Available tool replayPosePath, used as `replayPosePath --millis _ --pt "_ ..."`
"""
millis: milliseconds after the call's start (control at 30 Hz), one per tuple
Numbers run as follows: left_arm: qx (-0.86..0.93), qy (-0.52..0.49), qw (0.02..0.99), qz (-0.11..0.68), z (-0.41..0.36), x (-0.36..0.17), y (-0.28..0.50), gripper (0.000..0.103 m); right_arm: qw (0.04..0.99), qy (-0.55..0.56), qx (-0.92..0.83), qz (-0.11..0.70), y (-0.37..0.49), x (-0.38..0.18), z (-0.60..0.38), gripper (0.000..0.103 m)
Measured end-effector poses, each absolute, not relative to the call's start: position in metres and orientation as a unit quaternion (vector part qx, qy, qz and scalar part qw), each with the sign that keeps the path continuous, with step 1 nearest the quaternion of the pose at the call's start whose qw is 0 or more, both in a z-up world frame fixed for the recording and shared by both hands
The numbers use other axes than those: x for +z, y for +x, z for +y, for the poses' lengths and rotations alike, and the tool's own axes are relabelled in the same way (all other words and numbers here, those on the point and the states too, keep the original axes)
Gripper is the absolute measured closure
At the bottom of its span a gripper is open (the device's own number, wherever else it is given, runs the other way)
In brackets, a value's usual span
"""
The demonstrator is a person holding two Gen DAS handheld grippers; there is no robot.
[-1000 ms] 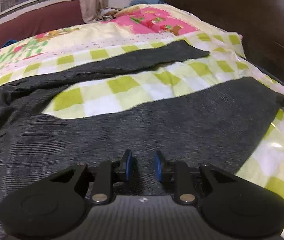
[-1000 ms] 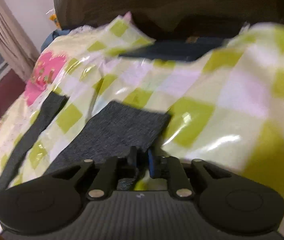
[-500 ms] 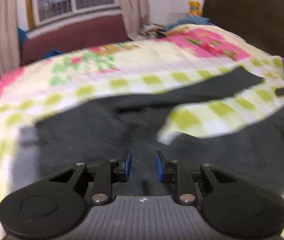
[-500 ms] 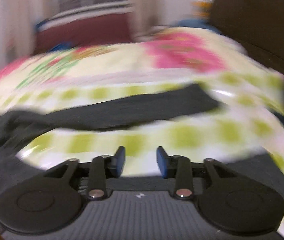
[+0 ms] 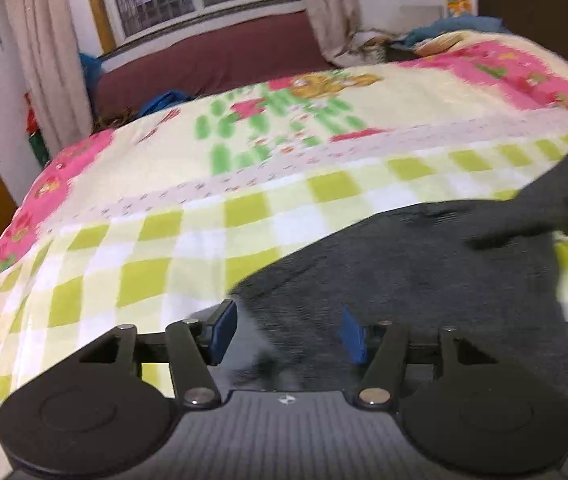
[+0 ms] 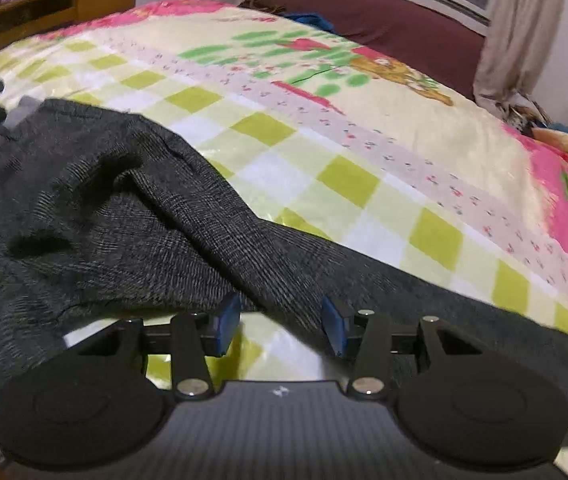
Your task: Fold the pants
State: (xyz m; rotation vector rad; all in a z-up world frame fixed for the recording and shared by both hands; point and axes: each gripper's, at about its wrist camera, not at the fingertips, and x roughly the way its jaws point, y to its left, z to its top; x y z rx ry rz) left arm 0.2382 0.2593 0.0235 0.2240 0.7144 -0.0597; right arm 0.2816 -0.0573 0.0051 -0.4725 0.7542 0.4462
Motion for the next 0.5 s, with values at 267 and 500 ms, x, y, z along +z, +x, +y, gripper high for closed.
replayPosePath --millis 267,500 --pt "-0.017 0.103 0.919 0.380 0.291 -0.012 0.272 0.018 0.874 -0.228 0.221 0.367 0.304 -0.005 -0.041 0.050" --pt "-0.019 0.068 0.914 0.399 0.301 -0.013 0.282 0.031 0.868 -0.203 0.234 0.389 0.319 -0.002 -0.040 0.071"
